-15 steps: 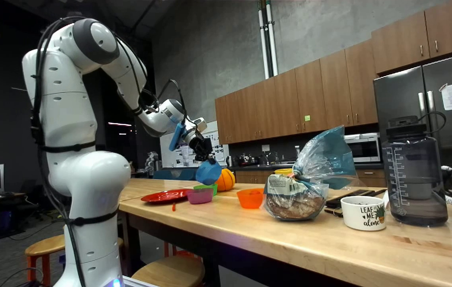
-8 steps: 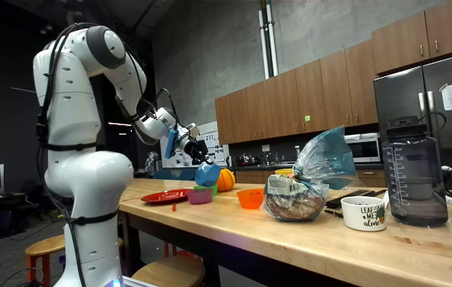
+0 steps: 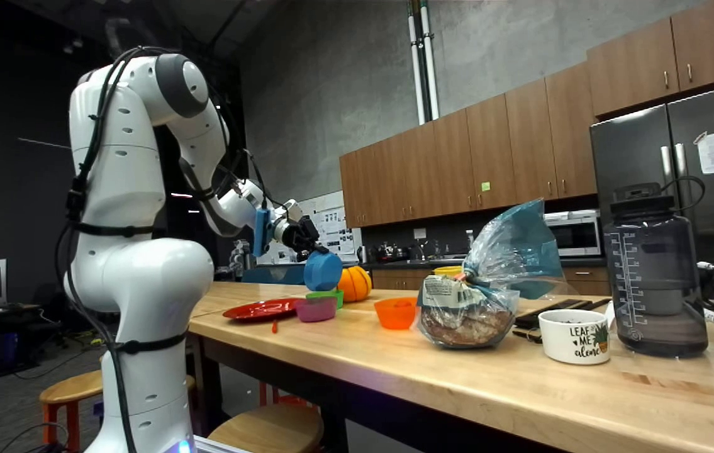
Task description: Pick up the blue bowl and pour all its contents into the purple bowl
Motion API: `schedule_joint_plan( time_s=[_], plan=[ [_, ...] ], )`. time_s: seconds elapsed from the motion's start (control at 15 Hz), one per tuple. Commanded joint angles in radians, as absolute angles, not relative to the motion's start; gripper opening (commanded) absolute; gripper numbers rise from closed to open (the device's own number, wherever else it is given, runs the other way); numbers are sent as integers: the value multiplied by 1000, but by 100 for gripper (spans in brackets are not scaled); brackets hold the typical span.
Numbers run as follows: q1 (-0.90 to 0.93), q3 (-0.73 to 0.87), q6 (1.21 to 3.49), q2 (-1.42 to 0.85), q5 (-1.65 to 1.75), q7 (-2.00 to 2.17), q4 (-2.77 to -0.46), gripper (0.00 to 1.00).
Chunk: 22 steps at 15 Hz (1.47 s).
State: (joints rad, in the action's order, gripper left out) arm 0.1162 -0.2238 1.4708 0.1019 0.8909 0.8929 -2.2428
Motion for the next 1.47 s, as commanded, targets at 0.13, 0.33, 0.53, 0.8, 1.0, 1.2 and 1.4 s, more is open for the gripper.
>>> schedule_joint_plan(
  time_s=[0.13,0.33,0.53,0.8,1.0,1.2,1.4],
  plan=[
    [173,-235,1344,2,903,897,-2159,1],
    [194,-235,1301,-41,908,895,-2132,1],
    [213,-235,1245,-85,932,912,-2100,1],
    [234,-235,1178,-131,943,906,-2060,1],
    [245,-233,1130,-163,948,903,-2031,1],
    [254,-232,1084,-192,960,901,-2005,1],
    [263,-233,1050,-215,963,900,-1980,1]
  ],
)
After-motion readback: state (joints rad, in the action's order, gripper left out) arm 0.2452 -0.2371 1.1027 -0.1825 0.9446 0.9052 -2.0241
